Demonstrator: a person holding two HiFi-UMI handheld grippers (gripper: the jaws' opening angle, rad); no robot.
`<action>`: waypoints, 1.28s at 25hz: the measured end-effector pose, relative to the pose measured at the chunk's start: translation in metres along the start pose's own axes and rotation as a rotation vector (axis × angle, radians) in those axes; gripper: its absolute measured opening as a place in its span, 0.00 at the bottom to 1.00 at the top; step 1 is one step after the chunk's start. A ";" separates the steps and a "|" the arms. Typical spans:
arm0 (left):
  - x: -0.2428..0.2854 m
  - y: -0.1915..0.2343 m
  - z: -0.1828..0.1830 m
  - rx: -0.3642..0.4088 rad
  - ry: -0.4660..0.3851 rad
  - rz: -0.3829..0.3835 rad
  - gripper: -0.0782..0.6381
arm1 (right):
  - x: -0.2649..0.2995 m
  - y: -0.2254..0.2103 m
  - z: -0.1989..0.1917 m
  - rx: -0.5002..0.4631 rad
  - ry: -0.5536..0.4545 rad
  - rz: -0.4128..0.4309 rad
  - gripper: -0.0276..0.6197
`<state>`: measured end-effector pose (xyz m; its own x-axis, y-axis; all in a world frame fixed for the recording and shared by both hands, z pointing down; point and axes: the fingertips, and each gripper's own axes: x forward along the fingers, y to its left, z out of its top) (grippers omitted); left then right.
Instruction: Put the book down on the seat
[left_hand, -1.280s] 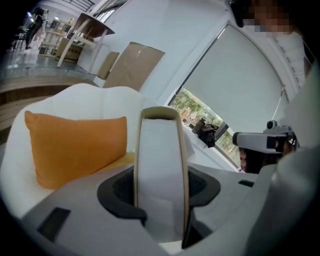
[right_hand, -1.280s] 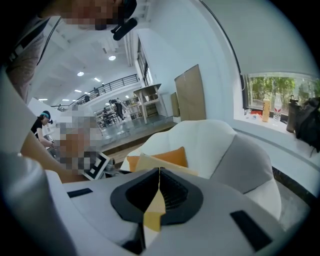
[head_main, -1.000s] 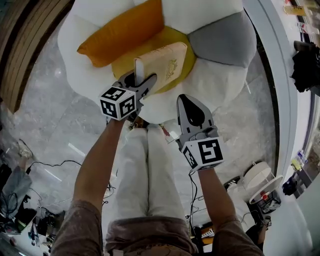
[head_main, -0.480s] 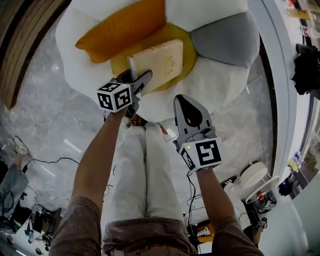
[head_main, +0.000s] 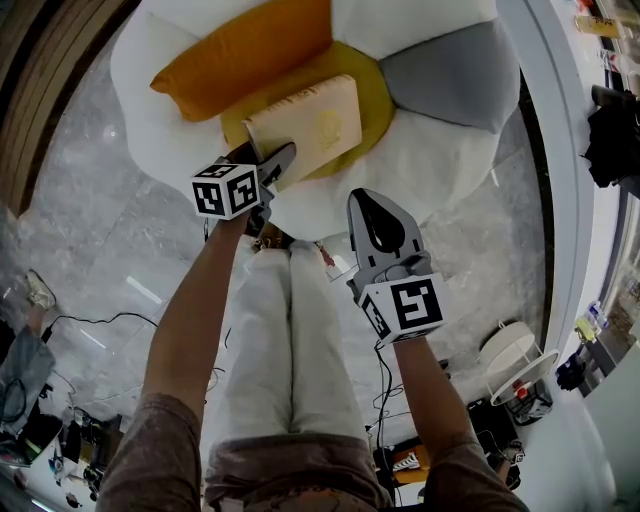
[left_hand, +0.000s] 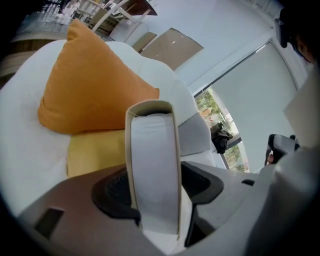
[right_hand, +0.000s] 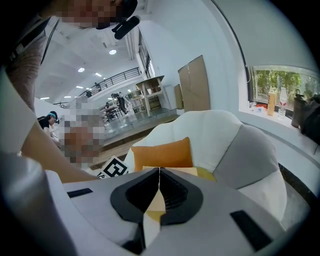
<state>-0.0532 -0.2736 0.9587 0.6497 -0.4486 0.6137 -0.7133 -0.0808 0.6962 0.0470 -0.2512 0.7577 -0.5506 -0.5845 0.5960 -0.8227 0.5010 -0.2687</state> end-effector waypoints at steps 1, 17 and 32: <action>-0.001 0.002 -0.001 0.004 0.005 0.014 0.49 | 0.000 0.001 -0.001 0.000 0.001 0.000 0.07; -0.014 0.043 -0.008 0.134 0.061 0.224 0.67 | 0.004 0.014 -0.007 0.004 0.009 0.013 0.07; -0.040 -0.009 0.012 0.272 0.133 0.238 0.45 | -0.014 0.024 0.023 0.005 -0.007 0.018 0.07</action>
<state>-0.0758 -0.2655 0.9241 0.4737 -0.3652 0.8014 -0.8801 -0.2298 0.4155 0.0321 -0.2456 0.7253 -0.5666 -0.5798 0.5855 -0.8131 0.5085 -0.2833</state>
